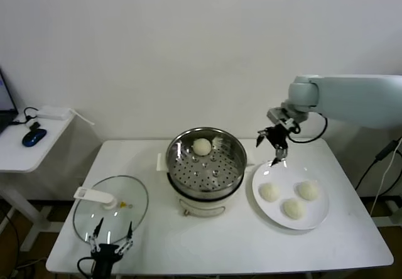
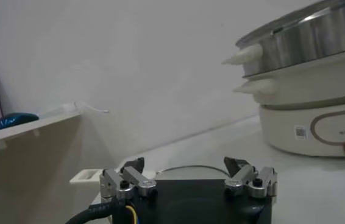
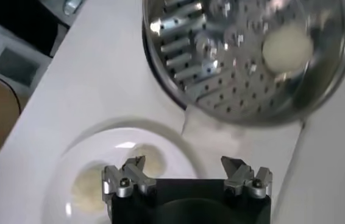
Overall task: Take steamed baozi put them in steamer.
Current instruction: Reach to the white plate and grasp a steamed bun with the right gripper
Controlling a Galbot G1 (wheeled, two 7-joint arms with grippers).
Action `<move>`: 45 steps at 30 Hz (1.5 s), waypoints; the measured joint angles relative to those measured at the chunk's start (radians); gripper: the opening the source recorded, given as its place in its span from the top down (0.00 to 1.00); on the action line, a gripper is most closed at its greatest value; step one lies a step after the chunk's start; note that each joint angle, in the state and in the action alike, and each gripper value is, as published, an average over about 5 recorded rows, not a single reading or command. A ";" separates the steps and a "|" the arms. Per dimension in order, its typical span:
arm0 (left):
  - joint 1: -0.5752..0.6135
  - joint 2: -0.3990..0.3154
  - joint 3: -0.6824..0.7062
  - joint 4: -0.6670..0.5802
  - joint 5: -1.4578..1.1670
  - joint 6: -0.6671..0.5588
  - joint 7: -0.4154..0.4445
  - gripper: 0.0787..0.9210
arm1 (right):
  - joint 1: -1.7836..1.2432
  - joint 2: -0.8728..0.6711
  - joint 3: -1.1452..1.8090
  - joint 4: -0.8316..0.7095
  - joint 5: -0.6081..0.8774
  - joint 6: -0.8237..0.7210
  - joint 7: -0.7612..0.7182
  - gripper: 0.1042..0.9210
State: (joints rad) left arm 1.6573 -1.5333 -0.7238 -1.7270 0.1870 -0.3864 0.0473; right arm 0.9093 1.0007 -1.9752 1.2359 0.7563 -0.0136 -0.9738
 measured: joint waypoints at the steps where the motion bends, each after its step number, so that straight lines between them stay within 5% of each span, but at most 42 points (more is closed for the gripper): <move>1: 0.000 0.000 -0.001 0.001 0.000 0.000 0.000 0.12 | -0.006 -0.006 0.001 0.002 0.001 -0.022 -0.001 0.12; 15: 0.004 0.001 -0.008 0.011 0.001 -0.005 -0.004 0.12 | -0.180 -0.053 0.099 -0.055 -0.081 -0.179 -0.007 0.12; 45: 0.011 0.004 -0.020 0.025 0.018 -0.017 -0.009 0.12 | -0.513 -0.013 0.356 -0.225 -0.237 -0.230 0.066 0.15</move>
State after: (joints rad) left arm 1.6682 -1.5297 -0.7436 -1.7019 0.2050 -0.4038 0.0383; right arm 0.3963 0.9876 -1.6187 1.0109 0.5190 -0.2436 -0.9077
